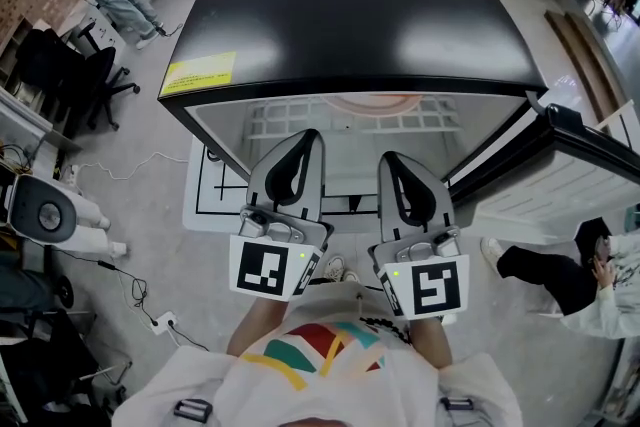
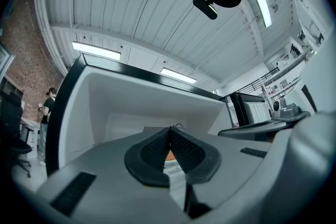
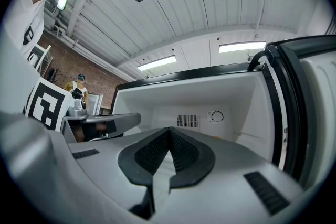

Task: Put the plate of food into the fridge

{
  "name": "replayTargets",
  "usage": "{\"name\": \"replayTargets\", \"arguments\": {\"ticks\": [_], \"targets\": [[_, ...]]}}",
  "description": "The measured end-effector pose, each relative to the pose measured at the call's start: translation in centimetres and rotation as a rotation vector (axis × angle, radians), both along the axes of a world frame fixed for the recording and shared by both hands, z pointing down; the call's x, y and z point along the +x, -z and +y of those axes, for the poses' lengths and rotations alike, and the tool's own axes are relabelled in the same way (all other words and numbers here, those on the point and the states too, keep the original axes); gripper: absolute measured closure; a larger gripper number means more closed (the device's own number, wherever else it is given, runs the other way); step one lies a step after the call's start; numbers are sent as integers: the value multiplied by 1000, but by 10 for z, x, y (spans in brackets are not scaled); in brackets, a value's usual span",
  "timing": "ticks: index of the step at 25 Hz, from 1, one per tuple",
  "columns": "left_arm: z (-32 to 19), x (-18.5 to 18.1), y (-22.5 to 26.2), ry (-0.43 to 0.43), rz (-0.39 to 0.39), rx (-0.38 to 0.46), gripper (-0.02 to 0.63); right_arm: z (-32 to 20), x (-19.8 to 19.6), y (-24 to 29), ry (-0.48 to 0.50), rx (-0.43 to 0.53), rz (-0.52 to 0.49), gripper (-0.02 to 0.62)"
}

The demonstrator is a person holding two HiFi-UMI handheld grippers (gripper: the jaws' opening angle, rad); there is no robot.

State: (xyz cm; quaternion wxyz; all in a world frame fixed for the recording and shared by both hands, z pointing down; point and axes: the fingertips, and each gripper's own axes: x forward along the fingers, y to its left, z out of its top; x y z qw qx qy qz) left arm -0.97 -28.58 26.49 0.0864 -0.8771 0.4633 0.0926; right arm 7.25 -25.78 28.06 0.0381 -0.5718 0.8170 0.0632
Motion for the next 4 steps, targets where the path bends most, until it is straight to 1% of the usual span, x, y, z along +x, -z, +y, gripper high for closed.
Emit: {"name": "replayTargets", "arguments": {"ticks": [4], "targets": [[-2,-1,0,2,2,-2,598,-2,0,0,-3,1,3,595]]}}
